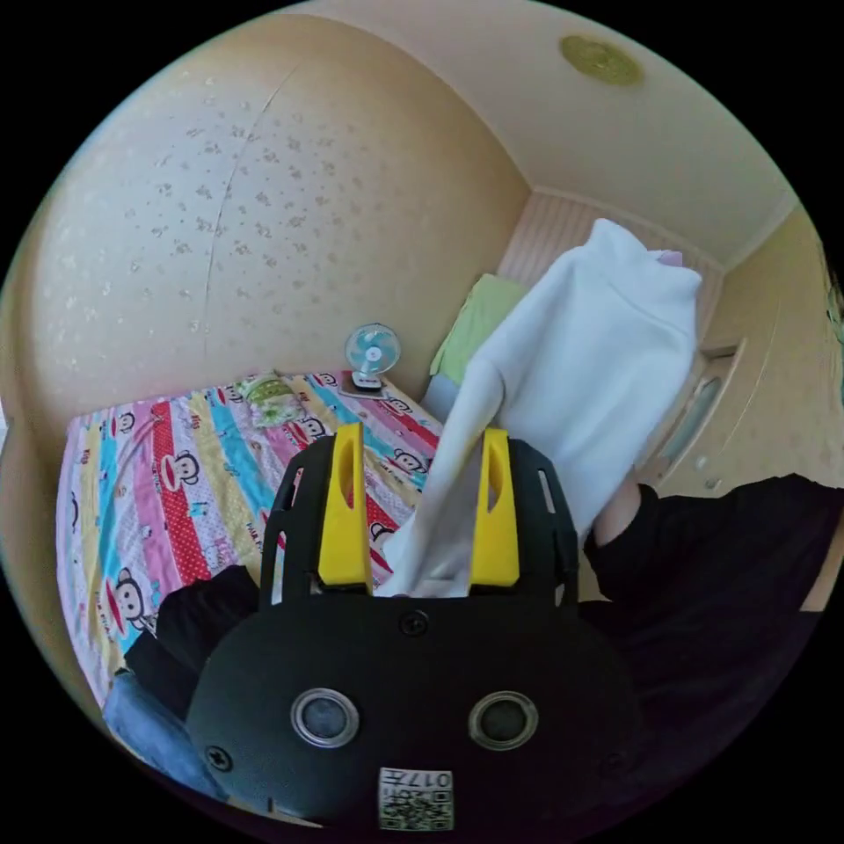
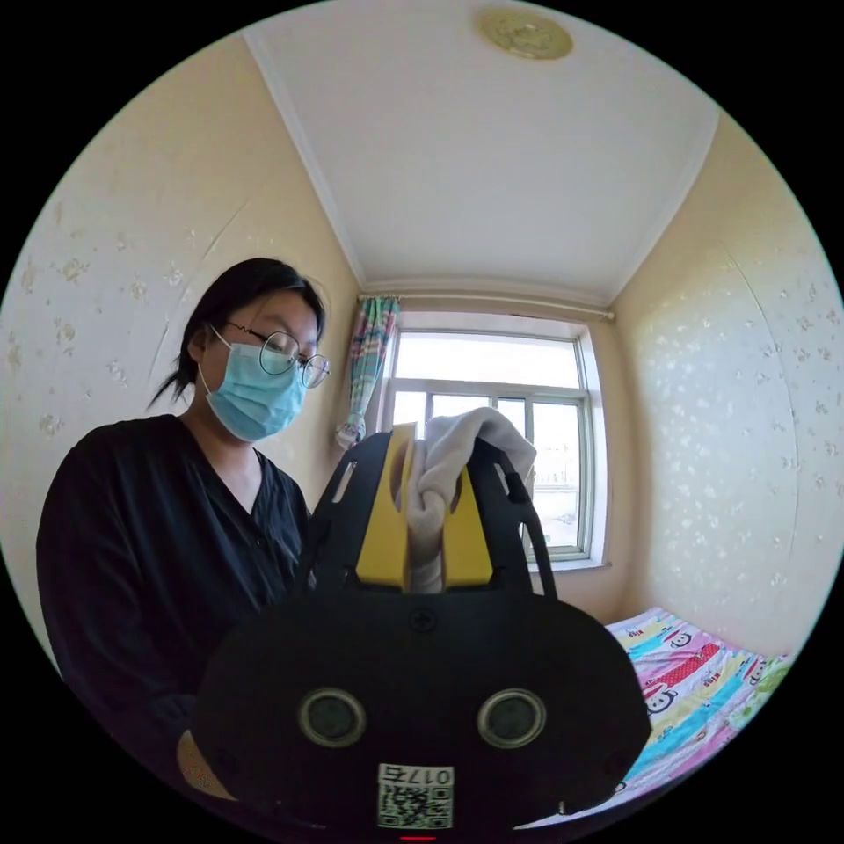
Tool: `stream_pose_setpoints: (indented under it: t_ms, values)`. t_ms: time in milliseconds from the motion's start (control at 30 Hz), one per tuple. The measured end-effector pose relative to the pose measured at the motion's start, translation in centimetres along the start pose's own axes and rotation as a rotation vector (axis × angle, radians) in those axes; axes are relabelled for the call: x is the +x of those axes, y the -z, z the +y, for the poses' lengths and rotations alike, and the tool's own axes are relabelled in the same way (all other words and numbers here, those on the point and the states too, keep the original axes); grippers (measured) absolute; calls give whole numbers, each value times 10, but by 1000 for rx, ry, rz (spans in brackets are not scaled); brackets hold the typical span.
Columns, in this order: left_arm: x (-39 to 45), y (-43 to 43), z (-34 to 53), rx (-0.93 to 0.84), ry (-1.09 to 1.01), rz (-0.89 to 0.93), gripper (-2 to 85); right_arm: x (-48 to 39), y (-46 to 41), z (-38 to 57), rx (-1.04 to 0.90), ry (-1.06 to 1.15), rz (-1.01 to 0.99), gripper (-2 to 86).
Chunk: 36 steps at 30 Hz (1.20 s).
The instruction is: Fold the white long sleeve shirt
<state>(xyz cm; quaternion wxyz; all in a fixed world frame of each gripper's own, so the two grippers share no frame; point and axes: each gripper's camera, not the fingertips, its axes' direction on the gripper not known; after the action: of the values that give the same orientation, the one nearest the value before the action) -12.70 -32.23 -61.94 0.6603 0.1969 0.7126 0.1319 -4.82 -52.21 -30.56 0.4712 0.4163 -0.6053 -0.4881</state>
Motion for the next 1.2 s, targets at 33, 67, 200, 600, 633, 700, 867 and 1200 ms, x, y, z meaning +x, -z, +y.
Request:
stream_pose_setpoints:
  t_ms: [33,67,200,600,633,700,867,1200]
  values:
    - [2,-5,-2,-7,-59,73,106,0,4,1,2,-2,9,3]
    - [5,-13,-5,-43,-133,213,57,1,10,4,-5,-10,27,3]
    - [-4,-39,-11,-160,-176,481,9,-2,35,16,12,-21,63,5]
    - [-60,64,-15,507,-128,978,-2,-6,44,35,-135,-90,211,20]
    - [-55,67,-22,547,-145,1002,-2,-4,43,37,-144,-106,218,22]
    - [-51,70,-32,613,-149,1060,-4,3,48,51,-155,-178,215,36]
    - [-47,76,-59,779,-172,1300,-6,-1,68,95,-114,-283,356,47]
    - [6,-9,-13,-3,-330,128,105,-14,25,95,-139,-241,193,8]
